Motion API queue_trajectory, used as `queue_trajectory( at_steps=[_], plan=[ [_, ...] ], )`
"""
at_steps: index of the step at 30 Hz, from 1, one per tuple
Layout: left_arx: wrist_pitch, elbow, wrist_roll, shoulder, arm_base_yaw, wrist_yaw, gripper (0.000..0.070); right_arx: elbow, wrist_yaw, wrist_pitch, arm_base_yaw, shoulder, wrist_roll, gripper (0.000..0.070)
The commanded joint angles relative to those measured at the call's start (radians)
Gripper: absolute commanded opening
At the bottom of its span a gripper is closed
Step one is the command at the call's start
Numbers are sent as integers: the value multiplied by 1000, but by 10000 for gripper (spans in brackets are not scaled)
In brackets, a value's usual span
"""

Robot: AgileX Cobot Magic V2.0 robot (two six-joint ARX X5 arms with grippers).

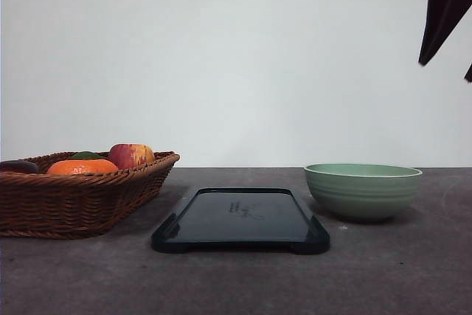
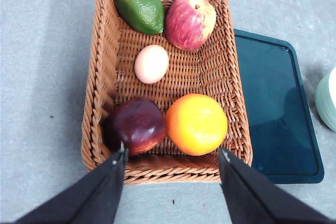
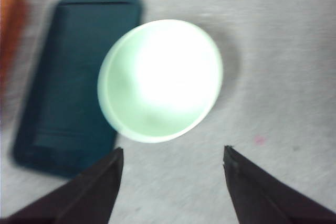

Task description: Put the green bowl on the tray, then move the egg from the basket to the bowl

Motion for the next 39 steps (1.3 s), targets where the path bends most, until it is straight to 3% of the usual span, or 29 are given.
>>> queue_trajectory(
  at_steps=[1,21,24,31,39],
  plan=[
    [11,25,6,5,0,4,350,32,10,2,0,44,-10,378],
    [68,25,5,5,0,4,350,57,12,186,0,410,-36,374],
    [68,25,5,5,0,4,350,57,12,215,0,447,-35,299],
    [67,25,5,5,0,4,350,57,12,228,-1,492,-33,0],
    [67,25,6,5,0,4,350,77,10,174,-1,409,-36,0]
  ],
)
